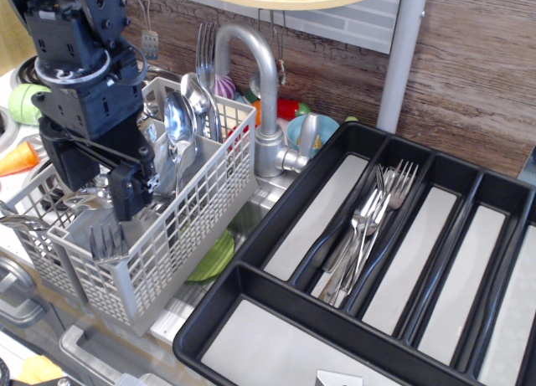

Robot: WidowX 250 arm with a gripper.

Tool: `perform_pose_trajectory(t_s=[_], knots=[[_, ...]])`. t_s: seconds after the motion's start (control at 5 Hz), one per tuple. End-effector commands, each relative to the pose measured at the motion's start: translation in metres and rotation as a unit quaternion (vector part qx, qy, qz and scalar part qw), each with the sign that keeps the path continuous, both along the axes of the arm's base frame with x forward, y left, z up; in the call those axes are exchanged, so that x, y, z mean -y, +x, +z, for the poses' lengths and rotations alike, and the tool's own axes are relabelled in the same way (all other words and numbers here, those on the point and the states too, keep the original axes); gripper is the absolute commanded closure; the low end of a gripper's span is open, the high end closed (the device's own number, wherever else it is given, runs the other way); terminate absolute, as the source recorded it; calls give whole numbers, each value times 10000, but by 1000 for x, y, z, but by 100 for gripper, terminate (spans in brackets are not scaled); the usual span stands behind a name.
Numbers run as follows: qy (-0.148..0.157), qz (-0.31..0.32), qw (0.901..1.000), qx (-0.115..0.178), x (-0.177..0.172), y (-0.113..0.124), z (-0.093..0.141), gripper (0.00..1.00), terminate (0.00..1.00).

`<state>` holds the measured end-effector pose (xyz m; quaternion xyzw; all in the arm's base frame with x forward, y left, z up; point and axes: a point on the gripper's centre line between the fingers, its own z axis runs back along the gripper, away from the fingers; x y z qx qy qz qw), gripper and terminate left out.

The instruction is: Put fork from basket to tray

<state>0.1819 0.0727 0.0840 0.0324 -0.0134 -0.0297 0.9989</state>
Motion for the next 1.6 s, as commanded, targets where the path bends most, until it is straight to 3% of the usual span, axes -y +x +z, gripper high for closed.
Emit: perform_pose_trajectory(t_s=[0.0,0.2,0.4,0.6,0.8,1.0,1.4], knots=[[0,0,10000,0,0,0,0,0,0],[2,-715,9974,83,7,-10,-2,0,0],[49,-970,9953,-6,15,-10,0,0,0],[395,-1412,9891,113,14,-9,-11,0,0],[545,-1426,9881,183,12,-11,-22,0,0],[398,-1279,9909,134,8,-10,-33,100,0],[340,-1311,9908,-24,10,-12,-26,100,0]])
